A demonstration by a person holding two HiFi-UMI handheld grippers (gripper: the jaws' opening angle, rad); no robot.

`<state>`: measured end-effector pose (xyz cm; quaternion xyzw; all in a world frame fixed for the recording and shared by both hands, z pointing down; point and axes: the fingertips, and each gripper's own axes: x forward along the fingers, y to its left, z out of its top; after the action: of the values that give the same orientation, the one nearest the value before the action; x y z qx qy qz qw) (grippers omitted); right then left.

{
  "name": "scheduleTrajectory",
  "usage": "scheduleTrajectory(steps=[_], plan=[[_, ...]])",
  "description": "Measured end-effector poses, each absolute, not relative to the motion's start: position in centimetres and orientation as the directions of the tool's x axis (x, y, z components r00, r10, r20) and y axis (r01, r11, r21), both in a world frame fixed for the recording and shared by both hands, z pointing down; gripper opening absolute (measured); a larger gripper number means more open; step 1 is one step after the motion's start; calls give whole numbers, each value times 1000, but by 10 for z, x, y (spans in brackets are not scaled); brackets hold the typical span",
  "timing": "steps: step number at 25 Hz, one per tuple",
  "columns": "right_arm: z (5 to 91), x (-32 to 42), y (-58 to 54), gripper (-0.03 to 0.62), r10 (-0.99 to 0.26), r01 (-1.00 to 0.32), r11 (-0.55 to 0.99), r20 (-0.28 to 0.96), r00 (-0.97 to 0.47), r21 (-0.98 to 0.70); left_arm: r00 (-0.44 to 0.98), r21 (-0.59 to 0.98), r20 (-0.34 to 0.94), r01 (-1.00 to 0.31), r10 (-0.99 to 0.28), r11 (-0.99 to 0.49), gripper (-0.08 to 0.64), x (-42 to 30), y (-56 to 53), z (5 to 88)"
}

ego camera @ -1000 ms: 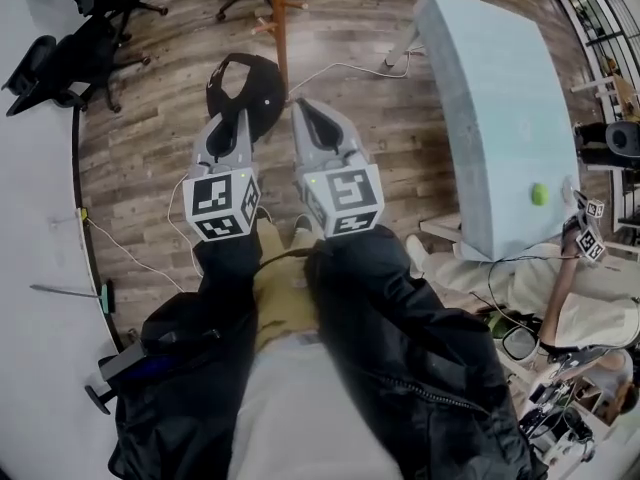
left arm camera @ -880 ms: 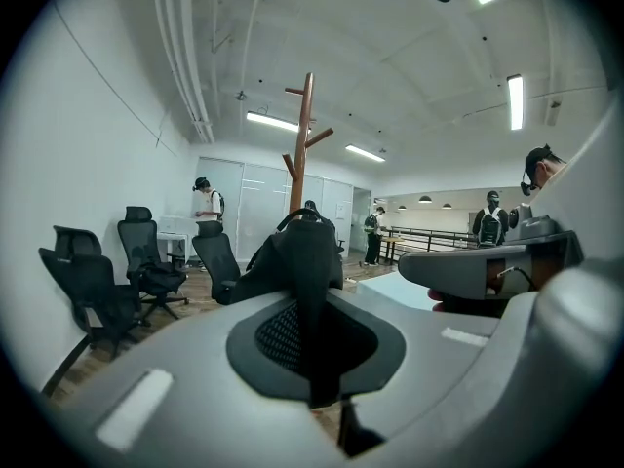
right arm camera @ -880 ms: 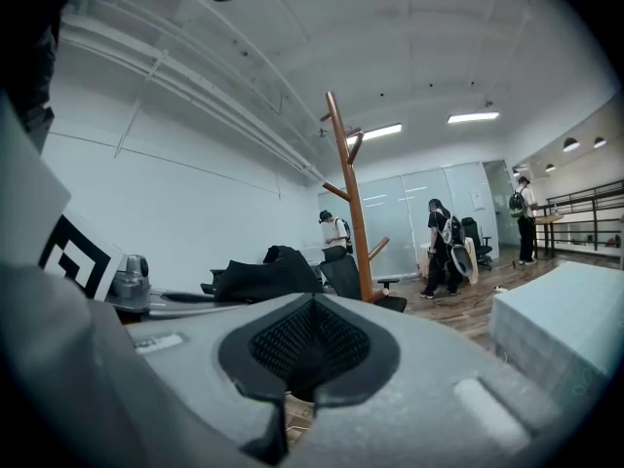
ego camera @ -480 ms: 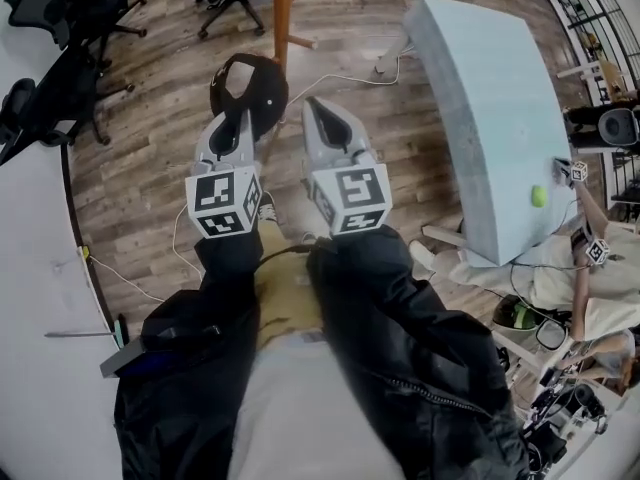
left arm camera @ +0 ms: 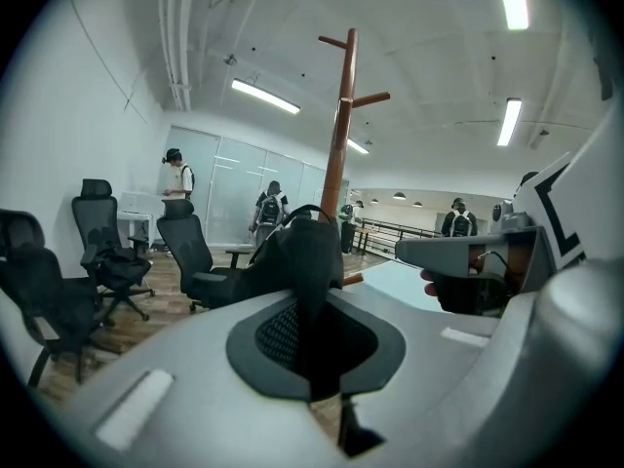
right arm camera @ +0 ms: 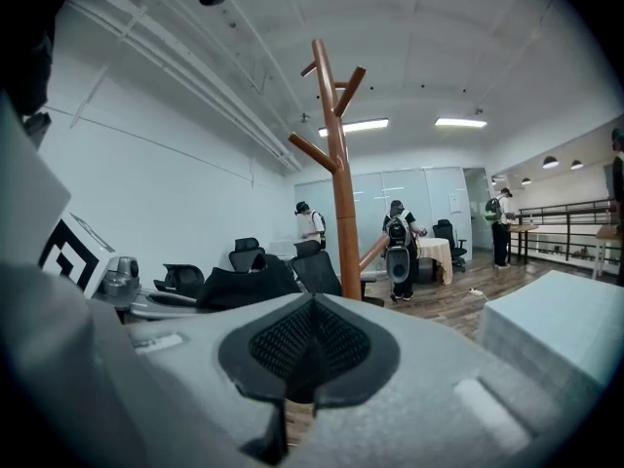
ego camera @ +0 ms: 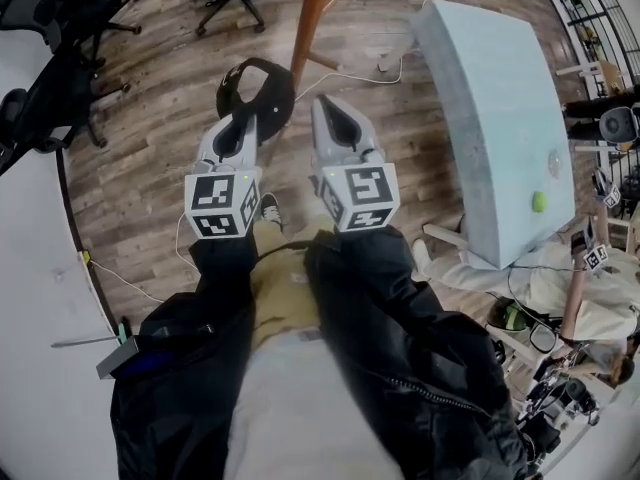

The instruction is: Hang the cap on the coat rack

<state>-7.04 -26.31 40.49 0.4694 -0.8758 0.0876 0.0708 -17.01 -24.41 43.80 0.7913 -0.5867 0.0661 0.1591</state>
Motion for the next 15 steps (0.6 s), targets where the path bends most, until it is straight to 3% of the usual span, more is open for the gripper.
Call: scheduleTrajectory(steps=[15], plan=[[446, -61, -287, -5, -735, -789, 599, 300, -609, -135, 309, 221, 522, -949, -795, -224, 6, -160, -253, 541]])
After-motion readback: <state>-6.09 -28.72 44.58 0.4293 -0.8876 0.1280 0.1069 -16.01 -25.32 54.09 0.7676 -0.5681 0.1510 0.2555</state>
